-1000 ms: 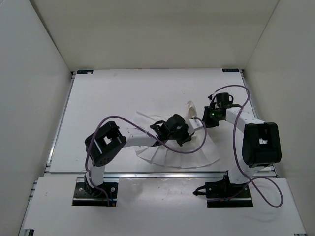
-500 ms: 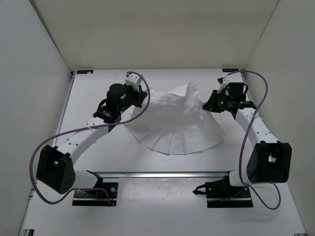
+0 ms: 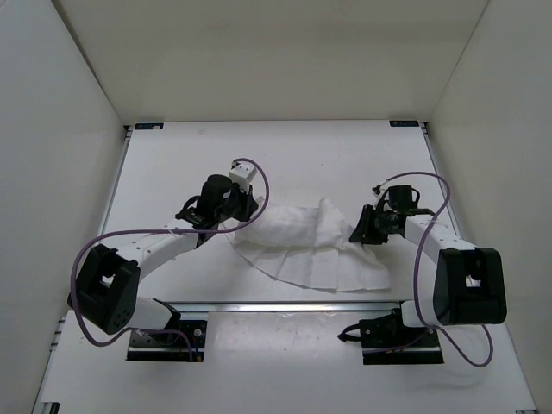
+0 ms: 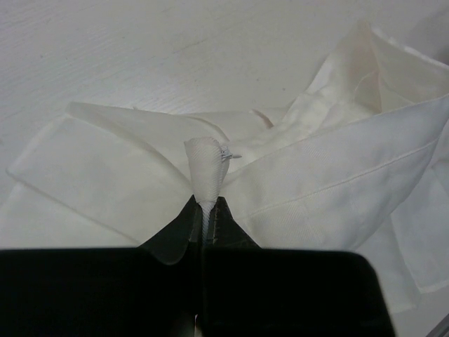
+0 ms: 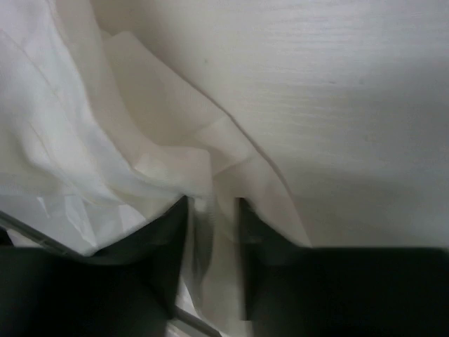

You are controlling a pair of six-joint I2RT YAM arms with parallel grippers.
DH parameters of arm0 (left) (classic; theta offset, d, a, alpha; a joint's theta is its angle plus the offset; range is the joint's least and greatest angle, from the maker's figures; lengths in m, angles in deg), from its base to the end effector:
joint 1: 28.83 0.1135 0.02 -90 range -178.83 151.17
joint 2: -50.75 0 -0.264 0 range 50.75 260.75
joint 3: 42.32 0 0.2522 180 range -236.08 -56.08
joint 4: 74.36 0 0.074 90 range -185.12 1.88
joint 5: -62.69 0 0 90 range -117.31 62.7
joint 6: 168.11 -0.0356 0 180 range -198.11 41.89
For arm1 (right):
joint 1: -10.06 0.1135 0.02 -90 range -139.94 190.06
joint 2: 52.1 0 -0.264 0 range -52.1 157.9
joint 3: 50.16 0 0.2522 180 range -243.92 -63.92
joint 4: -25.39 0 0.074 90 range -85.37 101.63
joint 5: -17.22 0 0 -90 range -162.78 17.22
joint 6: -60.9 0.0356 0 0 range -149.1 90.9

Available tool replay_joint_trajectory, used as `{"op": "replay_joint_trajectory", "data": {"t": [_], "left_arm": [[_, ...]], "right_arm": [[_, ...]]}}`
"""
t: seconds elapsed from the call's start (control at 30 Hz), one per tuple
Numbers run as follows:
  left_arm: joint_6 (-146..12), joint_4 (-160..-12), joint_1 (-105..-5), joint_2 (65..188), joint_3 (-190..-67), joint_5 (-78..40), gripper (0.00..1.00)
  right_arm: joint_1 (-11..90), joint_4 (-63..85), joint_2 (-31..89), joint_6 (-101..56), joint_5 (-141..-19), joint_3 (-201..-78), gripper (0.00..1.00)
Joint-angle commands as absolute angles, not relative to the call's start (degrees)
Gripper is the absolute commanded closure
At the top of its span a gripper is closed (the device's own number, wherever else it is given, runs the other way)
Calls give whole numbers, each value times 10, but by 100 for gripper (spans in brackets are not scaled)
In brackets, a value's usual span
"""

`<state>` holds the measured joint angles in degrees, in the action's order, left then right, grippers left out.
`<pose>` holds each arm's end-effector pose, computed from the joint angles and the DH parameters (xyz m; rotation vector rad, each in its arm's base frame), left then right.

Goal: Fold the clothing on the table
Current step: Flatten the skirt out

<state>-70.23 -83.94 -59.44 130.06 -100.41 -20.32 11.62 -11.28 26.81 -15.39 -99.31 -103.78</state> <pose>0.2560 -0.1565 0.2257 0.4963 2.0910 -0.5260 0.2465 0.0226 0.1714 0.1246 2.6355 0.7028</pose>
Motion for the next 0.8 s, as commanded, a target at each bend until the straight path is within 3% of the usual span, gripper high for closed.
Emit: {"op": "replay_joint_trajectory", "data": {"t": [0.0,0.13,0.2,0.43,0.77], "left_arm": [[-698,-818,-593,1290,-991,-185,100],[-731,-836,-614,1293,-986,-170,100],[-723,-834,-607,1290,-978,-153,100],[-731,-852,-584,1279,-974,-134,100],[-718,-850,-558,1262,-966,-103,100]], "right_arm": [[102,-110,260,-150,-1005,-1034,60],[110,-79,264,-158,-1016,-1076,25],[111,-47,261,-159,-1032,-1096,12],[127,101,302,-183,-1083,-1157,8],[152,93,490,-200,-1188,-1261,12]]}}
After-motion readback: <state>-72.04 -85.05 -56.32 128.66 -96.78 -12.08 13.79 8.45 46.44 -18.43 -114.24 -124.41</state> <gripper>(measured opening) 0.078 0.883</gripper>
